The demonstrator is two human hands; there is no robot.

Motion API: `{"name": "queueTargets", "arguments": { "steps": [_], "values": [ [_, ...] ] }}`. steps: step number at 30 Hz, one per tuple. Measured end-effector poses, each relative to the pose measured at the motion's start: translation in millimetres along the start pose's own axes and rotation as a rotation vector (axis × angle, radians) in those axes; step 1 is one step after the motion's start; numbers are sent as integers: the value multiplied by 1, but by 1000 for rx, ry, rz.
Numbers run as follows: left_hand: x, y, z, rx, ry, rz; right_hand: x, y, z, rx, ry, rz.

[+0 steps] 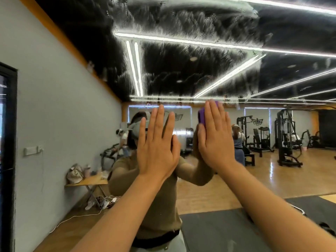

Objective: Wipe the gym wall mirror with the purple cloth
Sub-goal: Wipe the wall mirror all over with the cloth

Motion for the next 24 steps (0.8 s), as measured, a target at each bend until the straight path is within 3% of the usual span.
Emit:
{"name": "queueTargets", "arguments": {
  "steps": [6, 16, 24],
  "values": [
    [-1, 0, -1, -5, 18, 25, -16, 68, 22, 47, -16, 23],
    [-1, -2, 0, -7, 28, 38, -12, -67, 28, -31, 20, -27],
    [-1, -1, 1, -18, 31, 35, -28, 41, 60, 49, -42, 29]
  ]
}}
Point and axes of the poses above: each hand's wrist, its own y-axis towards the middle knuckle, its own x-axis out of the palm, z = x × y, the point moved 9 cm from there along y, towards the middle knuckle, and after that the axes turned 8 degrees about y, right-handed, at the moved point
